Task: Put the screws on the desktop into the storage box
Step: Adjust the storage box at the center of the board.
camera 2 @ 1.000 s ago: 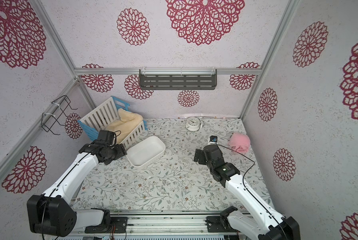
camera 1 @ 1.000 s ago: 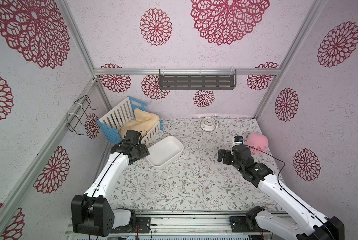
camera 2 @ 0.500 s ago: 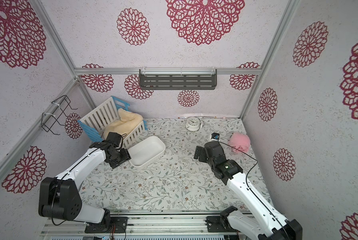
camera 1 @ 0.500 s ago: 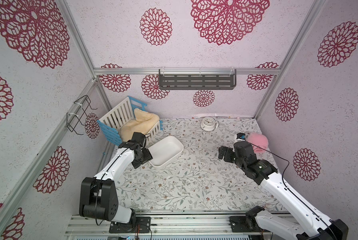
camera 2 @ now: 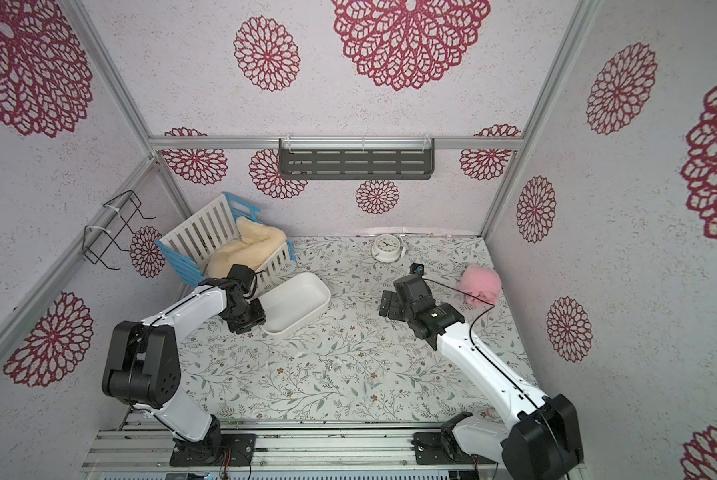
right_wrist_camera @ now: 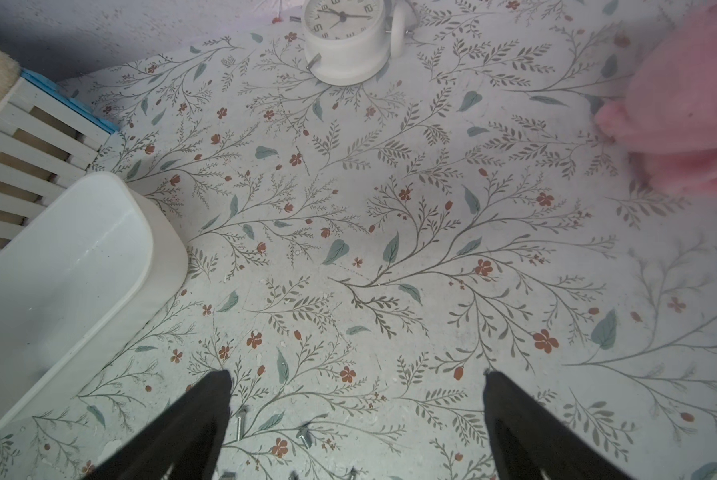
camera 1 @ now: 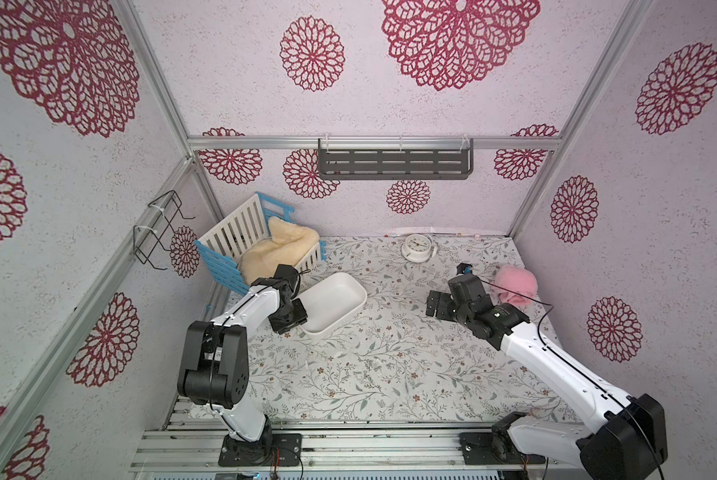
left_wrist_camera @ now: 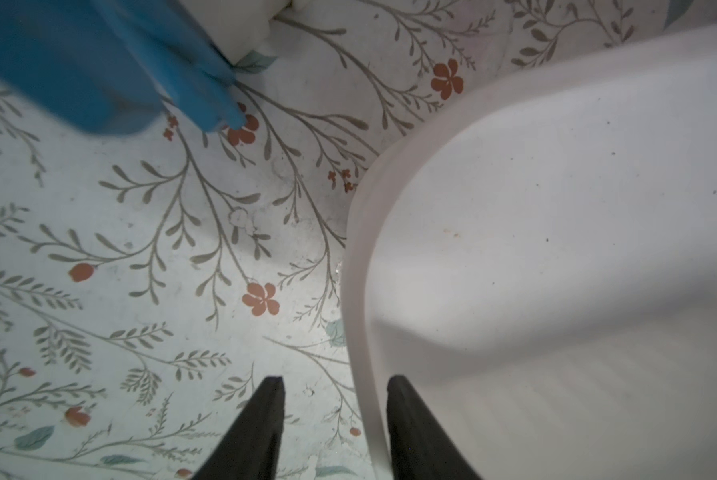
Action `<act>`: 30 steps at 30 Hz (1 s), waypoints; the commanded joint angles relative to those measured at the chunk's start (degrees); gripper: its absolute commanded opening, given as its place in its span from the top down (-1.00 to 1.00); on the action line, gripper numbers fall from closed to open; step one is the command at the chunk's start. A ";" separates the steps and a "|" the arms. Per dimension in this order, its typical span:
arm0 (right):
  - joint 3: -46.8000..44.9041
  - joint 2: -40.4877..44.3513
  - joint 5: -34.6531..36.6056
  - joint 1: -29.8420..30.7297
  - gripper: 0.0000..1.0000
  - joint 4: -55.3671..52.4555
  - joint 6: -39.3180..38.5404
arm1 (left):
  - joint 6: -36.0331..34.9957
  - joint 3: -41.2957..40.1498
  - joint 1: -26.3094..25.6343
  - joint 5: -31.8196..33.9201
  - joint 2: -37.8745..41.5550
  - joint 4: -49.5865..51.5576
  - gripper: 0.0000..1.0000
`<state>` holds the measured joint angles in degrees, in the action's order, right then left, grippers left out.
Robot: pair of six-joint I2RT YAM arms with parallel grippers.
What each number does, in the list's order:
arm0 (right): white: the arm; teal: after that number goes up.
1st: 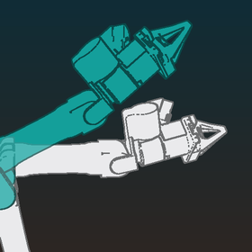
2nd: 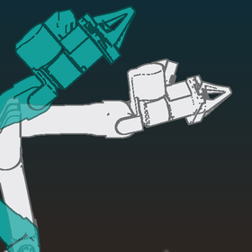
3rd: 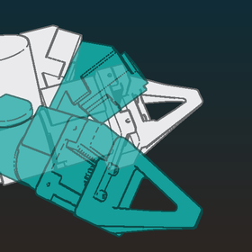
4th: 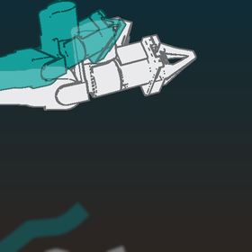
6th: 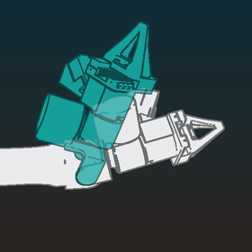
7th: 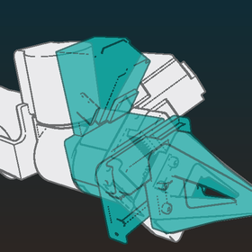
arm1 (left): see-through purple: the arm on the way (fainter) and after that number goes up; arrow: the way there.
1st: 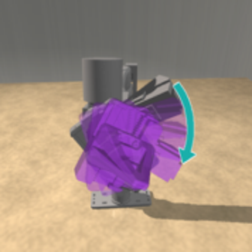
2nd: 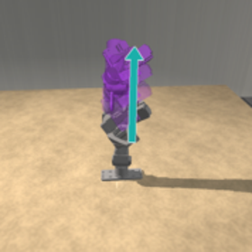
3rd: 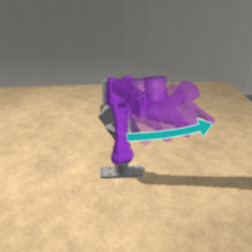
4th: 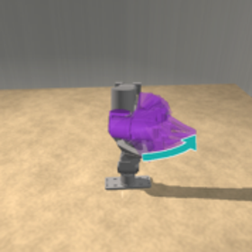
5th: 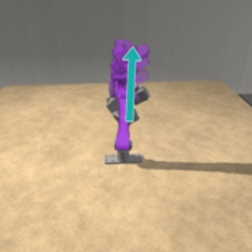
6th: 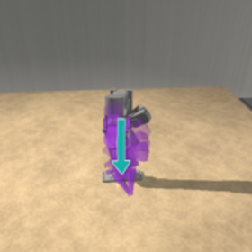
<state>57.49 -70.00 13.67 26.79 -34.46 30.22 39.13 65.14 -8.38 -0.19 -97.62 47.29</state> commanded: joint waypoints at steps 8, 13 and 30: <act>2.62 -1.19 1.06 0.94 -0.98 1.14 1.79 | -2.69 4.18 -0.32 0.53 -3.81 -1.43 0.74; 2.36 -0.92 1.36 1.78 -0.98 0.94 2.51 | -5.05 7.53 -0.39 -0.55 -4.32 -1.11 1.00; 1.49 0.75 0.12 2.60 -0.98 -1.24 2.19 | -11.61 31.99 -10.48 -8.10 -21.62 4.73 1.00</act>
<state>57.98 -71.11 13.72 28.91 -35.29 31.68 29.08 95.70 -17.58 -6.07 -116.81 49.06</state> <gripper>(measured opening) 0.990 0.090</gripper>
